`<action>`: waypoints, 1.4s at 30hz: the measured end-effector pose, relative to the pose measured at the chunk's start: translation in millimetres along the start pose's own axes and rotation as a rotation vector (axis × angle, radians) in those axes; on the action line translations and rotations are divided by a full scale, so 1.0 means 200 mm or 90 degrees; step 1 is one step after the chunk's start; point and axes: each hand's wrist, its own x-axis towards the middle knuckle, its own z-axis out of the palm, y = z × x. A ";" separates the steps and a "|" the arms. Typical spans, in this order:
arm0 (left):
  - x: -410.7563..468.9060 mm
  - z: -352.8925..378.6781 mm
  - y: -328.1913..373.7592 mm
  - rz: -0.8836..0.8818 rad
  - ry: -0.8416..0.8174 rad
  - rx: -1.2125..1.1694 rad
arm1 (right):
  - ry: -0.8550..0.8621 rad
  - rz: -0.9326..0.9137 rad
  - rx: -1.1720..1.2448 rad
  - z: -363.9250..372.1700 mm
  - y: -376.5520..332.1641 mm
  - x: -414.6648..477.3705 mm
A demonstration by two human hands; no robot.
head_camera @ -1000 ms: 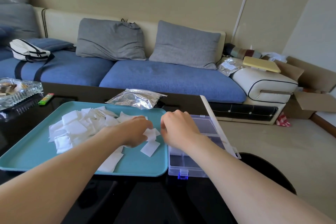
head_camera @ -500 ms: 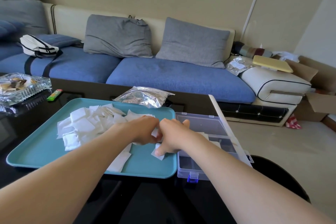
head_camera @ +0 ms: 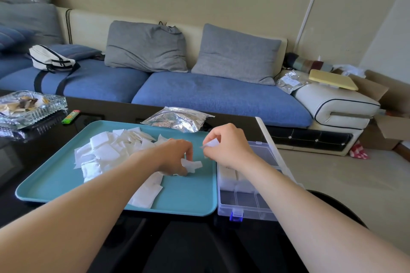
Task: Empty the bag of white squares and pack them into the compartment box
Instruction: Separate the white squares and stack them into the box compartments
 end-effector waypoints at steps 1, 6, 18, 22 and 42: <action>-0.01 -0.01 0.00 -0.001 0.000 -0.015 | -0.003 0.001 0.012 -0.01 0.00 -0.01; -0.03 -0.02 0.01 -0.007 -0.027 -0.050 | -0.057 -0.014 -0.004 -0.03 0.02 -0.03; -0.08 -0.10 0.03 -0.040 0.013 -0.420 | -0.132 0.032 0.316 -0.06 0.01 -0.01; -0.11 -0.13 0.06 -0.042 0.008 -0.461 | -0.177 -0.027 0.249 -0.05 0.02 -0.02; -0.06 -0.15 0.04 -0.039 0.116 -0.649 | -0.055 -0.017 0.239 -0.03 0.06 0.01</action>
